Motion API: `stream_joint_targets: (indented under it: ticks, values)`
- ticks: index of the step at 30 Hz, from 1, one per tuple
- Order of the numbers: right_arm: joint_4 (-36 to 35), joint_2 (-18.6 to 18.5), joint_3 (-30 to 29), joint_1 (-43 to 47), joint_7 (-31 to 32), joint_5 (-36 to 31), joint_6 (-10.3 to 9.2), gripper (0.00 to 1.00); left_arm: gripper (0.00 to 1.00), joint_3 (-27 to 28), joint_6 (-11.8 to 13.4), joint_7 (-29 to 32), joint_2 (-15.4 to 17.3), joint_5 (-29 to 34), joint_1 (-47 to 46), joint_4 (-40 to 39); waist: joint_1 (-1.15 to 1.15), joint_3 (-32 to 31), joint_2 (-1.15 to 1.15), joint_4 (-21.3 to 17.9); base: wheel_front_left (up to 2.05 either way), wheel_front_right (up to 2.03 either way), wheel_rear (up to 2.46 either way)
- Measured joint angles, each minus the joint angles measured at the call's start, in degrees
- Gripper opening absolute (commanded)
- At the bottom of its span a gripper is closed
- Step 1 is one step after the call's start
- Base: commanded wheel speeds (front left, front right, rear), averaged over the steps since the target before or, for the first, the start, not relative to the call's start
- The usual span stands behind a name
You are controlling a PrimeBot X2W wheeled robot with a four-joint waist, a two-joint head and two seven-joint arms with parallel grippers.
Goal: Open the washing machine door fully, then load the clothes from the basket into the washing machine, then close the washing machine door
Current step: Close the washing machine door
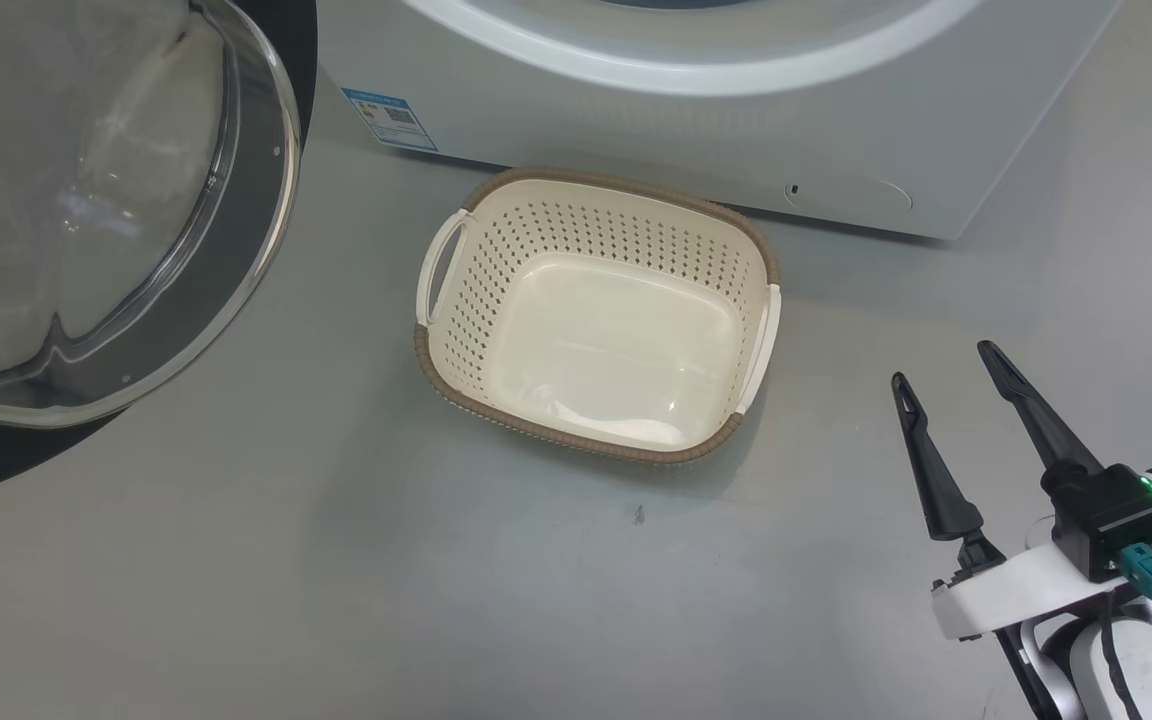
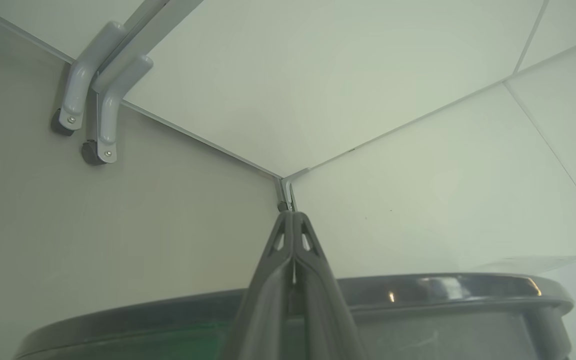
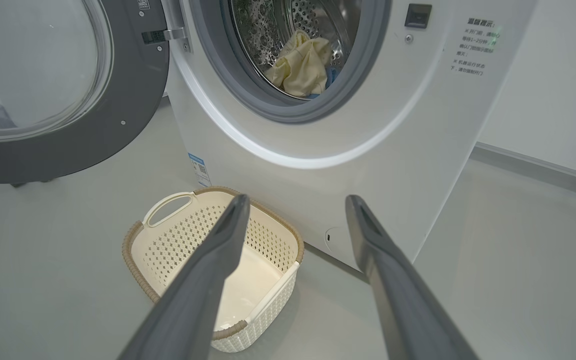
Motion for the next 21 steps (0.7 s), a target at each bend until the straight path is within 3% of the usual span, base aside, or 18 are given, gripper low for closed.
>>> stream_joint_targets:
  ticks: [7, 21]
  values:
    - [-0.1, -0.1, -0.2, -0.7, 0.0, 0.0, -0.01, 1.00, 0.00, -1.4, -1.8, 1.1, 0.9, 0.4, -1.8, 2.7, 0.00, 0.7, 0.00, 0.6, 0.00, 0.00, 0.00]
    - [-0.2, -0.3, -0.7, -0.7, 0.0, 0.0, -0.07, 1.00, 0.00, -5.8, -6.9, 8.8, 2.8, 0.6, -1.9, 4.6, -0.01, 0.4, 0.00, 2.3, 0.00, 0.00, 0.00]
